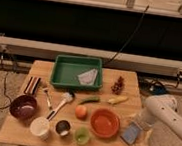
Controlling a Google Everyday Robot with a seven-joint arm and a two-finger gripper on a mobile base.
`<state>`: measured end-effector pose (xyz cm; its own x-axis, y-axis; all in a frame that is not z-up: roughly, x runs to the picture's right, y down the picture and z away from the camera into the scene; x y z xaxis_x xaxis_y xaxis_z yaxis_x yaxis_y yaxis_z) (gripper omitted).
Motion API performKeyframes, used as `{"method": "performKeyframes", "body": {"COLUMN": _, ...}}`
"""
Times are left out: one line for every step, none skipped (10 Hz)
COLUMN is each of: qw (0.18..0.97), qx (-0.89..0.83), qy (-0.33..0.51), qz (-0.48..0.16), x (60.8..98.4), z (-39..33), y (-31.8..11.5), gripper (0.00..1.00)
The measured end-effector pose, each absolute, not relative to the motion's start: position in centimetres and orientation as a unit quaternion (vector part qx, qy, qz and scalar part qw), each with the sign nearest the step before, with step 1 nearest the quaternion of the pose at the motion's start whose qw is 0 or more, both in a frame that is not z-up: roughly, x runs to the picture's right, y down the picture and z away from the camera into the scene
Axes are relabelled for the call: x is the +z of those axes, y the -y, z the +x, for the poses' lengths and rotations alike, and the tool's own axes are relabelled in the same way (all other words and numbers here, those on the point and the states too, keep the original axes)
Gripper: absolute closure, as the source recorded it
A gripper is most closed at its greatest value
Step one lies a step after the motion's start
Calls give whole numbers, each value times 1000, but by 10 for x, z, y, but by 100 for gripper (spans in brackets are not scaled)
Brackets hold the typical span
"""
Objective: Place sponge in paper cup
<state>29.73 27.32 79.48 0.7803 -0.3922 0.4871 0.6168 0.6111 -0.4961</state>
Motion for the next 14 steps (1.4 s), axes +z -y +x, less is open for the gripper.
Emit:
{"method": "performKeyframes", "body": {"qw": 881, "qx": -286, "qy": 167, "qz": -337, "x": 795, "z": 296, "y": -276, "gripper": 20}}
{"method": "performKeyframes", "body": {"qw": 880, "qx": -287, "qy": 166, "qz": -340, "x": 795, "z": 295, "y": -280, "gripper": 21}}
{"method": "performKeyframes", "body": {"qw": 879, "qx": -287, "qy": 165, "qz": -342, "x": 794, "z": 294, "y": -282, "gripper": 27}}
{"method": "performKeyframes", "body": {"qw": 880, "qx": -288, "qy": 165, "qz": -341, "x": 794, "z": 292, "y": -283, "gripper": 35}}
{"method": "performKeyframes", "body": {"qw": 879, "qx": -288, "qy": 165, "qz": -342, "x": 793, "z": 292, "y": -284, "gripper": 46}}
{"method": "performKeyframes", "body": {"qw": 880, "qx": -289, "qy": 165, "qz": -340, "x": 791, "z": 291, "y": -283, "gripper": 58}}
{"method": "performKeyframes", "body": {"qw": 880, "qx": -290, "qy": 165, "qz": -338, "x": 790, "z": 290, "y": -283, "gripper": 67}}
{"method": "performKeyframes", "body": {"qw": 881, "qx": -290, "qy": 166, "qz": -336, "x": 790, "z": 289, "y": -281, "gripper": 76}}
{"method": "performKeyframes", "body": {"qw": 880, "qx": -290, "qy": 166, "qz": -337, "x": 790, "z": 289, "y": -281, "gripper": 83}}
{"method": "performKeyframes", "body": {"qw": 880, "qx": -290, "qy": 166, "qz": -337, "x": 790, "z": 289, "y": -281, "gripper": 84}}
{"method": "performKeyframes", "body": {"qw": 880, "qx": -290, "qy": 166, "qz": -337, "x": 789, "z": 289, "y": -281, "gripper": 84}}
{"method": "performKeyframes", "body": {"qw": 880, "qx": -290, "qy": 166, "qz": -337, "x": 789, "z": 289, "y": -281, "gripper": 84}}
{"method": "performKeyframes", "body": {"qw": 880, "qx": -291, "qy": 166, "qz": -337, "x": 789, "z": 289, "y": -281, "gripper": 84}}
{"method": "performKeyframes", "body": {"qw": 880, "qx": -291, "qy": 166, "qz": -337, "x": 789, "z": 289, "y": -281, "gripper": 84}}
